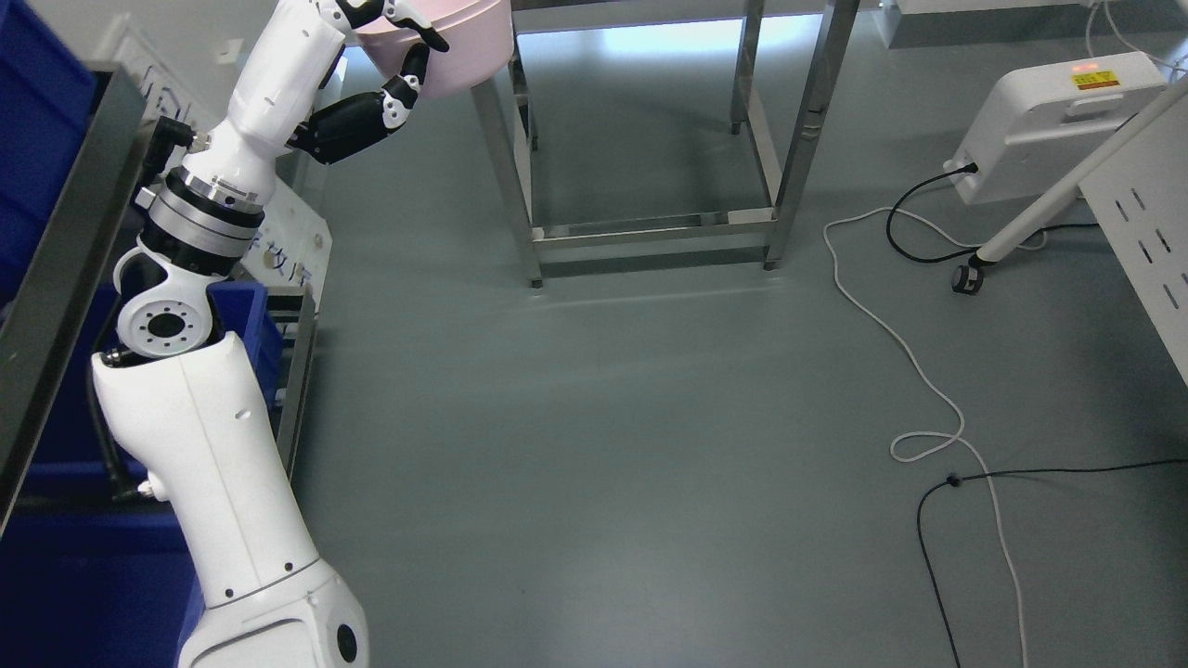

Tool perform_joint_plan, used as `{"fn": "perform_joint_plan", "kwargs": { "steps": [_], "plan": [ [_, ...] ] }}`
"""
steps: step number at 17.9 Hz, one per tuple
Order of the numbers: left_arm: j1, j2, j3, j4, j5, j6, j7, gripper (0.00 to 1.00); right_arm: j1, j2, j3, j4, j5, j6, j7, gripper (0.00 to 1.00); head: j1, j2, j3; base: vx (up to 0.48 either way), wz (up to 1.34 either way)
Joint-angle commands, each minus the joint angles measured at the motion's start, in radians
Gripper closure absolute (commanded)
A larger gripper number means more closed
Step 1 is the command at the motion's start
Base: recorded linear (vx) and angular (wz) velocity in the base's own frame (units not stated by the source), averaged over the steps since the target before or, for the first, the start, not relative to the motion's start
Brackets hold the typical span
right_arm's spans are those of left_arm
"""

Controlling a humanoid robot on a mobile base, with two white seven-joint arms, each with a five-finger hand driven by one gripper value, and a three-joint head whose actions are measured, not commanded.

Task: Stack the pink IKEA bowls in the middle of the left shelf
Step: 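Carry the stacked bowls while turning toward the blue bin shelf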

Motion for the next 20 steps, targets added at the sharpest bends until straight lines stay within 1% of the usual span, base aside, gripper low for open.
{"fn": "perform_joint_plan", "kwargs": {
  "steps": [1,4,10,12,15,20],
  "plan": [
    [-0.054,0.018,0.029,-0.026,0.009,0.000,0.002,0.99,0.000,-0.017,0.000,0.000,0.000,0.000,0.004,0.00,0.0000,0.000,0.000,-0.375,0.33],
    [-0.100,0.018,-0.022,-0.026,0.001,0.000,0.003,0.99,0.000,-0.017,0.000,0.000,0.000,0.000,0.004,0.00,0.0000,0.000,0.000,-0.455,0.37],
    [-0.100,0.023,-0.011,-0.024,0.001,0.000,0.003,0.99,0.000,-0.017,0.000,0.000,0.000,0.000,0.004,0.00,0.0000,0.000,0.000,-0.335,0.61],
    [-0.119,0.038,-0.008,-0.024,0.001,0.000,0.003,0.99,0.000,-0.017,0.000,0.000,0.000,0.000,0.004,0.00,0.0000,0.000,0.000,-0.267,0.91],
    [-0.140,0.054,-0.008,-0.024,0.001,0.000,0.003,0.99,0.000,-0.017,0.000,0.000,0.000,0.000,0.004,0.00,0.0000,0.000,0.000,-0.196,1.07],
    [-0.137,0.080,-0.011,-0.024,-0.003,0.000,0.002,0.99,0.000,-0.017,0.000,0.000,0.000,0.000,0.002,0.00,0.0000,0.000,0.000,-0.114,1.07]
  ]
}}
